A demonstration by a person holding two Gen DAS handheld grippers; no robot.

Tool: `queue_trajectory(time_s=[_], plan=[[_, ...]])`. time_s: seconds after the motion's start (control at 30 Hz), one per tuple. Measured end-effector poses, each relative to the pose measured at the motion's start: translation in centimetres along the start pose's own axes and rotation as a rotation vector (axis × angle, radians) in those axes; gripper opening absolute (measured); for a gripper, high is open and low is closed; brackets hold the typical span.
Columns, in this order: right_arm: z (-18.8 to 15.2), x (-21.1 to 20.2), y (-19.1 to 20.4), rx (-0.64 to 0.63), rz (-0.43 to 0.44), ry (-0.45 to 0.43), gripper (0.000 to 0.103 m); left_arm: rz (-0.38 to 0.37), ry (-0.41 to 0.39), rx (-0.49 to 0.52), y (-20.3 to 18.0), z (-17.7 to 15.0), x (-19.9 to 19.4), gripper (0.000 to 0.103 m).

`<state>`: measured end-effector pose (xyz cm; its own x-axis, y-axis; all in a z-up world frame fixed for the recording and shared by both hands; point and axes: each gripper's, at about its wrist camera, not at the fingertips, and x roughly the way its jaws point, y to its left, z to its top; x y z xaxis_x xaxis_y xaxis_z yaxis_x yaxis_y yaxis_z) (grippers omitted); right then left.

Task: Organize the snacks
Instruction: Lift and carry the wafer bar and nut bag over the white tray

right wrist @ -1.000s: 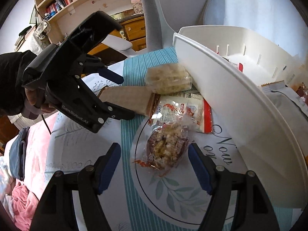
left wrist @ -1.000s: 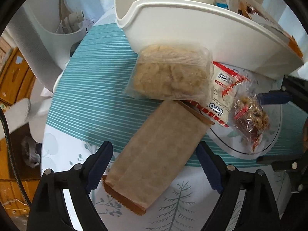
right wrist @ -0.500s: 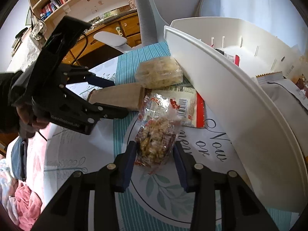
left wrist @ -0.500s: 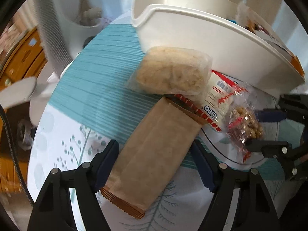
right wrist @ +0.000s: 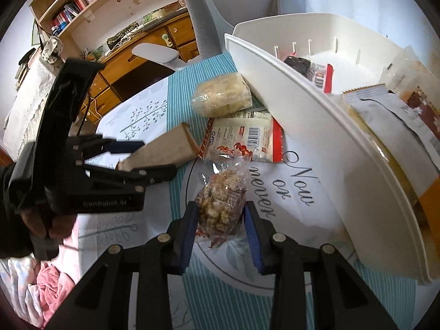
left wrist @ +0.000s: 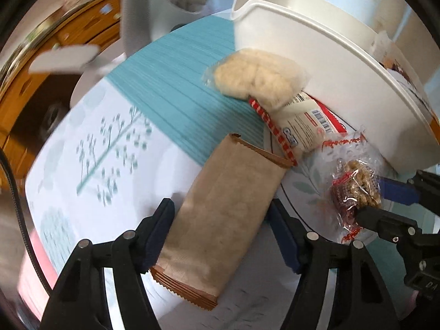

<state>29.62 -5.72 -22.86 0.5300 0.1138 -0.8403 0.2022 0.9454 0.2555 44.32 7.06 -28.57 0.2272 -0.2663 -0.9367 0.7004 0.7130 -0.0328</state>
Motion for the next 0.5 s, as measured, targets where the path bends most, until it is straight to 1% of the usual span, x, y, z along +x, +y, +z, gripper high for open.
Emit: queue_trajectory(time_s=[0.23,0.27,0.3,0.37,0.4,0.5], plan=[[-1.0,-1.6,0.3,-0.013,0.002,-0.001,0.034,-0.019,0.027,-0.241,-1.0,-3.5,-1.5,0.068],[-1.2,-1.9,0.3,-0.015,0.005,0.002,0.034,-0.019,0.032,-0.263,-1.1,-4.1,-1.8,0.066],[-1.5,-2.2,0.4,-0.016,0.011,0.008,0.034,-0.017,0.037,-0.292,-1.3,-4.7,-2.1,0.066],[-1.8,-2.7,0.5,-0.013,0.023,0.015,0.034,-0.018,0.051,-0.334,-1.5,-5.9,-2.5,0.065],[-2.1,-3.2,0.4,-0.012,0.028,0.017,0.034,-0.016,0.056,-0.35,-1.8,-6.6,-2.6,0.064],[-3.1,-4.6,0.4,-0.012,0.046,0.021,0.034,-0.006,0.075,-0.388,-2.7,-8.0,-3.3,0.062]])
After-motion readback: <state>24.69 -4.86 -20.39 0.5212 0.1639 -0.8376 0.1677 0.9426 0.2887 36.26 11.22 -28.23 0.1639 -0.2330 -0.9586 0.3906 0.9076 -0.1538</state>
